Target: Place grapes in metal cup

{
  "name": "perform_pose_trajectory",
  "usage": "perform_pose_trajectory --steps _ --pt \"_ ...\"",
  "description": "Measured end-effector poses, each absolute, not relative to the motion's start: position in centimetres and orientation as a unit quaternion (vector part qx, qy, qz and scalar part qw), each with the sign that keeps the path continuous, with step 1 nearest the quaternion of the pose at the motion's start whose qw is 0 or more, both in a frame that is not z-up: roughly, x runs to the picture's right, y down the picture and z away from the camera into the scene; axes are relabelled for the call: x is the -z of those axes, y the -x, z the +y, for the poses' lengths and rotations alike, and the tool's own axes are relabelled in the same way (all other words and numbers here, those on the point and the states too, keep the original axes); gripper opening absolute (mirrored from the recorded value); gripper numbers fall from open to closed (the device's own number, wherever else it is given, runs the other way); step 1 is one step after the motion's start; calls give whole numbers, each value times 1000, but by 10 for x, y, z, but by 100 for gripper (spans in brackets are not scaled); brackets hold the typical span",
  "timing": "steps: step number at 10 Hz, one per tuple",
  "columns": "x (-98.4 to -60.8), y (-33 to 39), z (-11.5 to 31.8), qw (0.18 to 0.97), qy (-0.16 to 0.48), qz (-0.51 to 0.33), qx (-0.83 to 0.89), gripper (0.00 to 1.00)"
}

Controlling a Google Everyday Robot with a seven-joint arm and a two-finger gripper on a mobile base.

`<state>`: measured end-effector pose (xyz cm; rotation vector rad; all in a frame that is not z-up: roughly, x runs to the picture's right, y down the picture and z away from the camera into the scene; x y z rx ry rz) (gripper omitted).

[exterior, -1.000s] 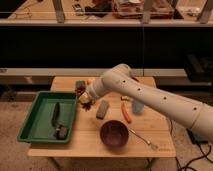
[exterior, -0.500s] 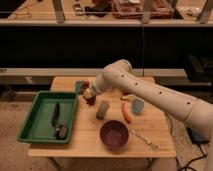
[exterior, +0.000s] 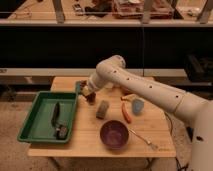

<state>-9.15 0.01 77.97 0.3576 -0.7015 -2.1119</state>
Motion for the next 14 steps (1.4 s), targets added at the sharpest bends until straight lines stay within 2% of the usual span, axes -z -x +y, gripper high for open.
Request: perform_pose_trajectory --steps 5,14 --pt "-809 88 -23 434 -129 -271 849 0" --pt "-858 82 -16 449 -98 -280 843 0"
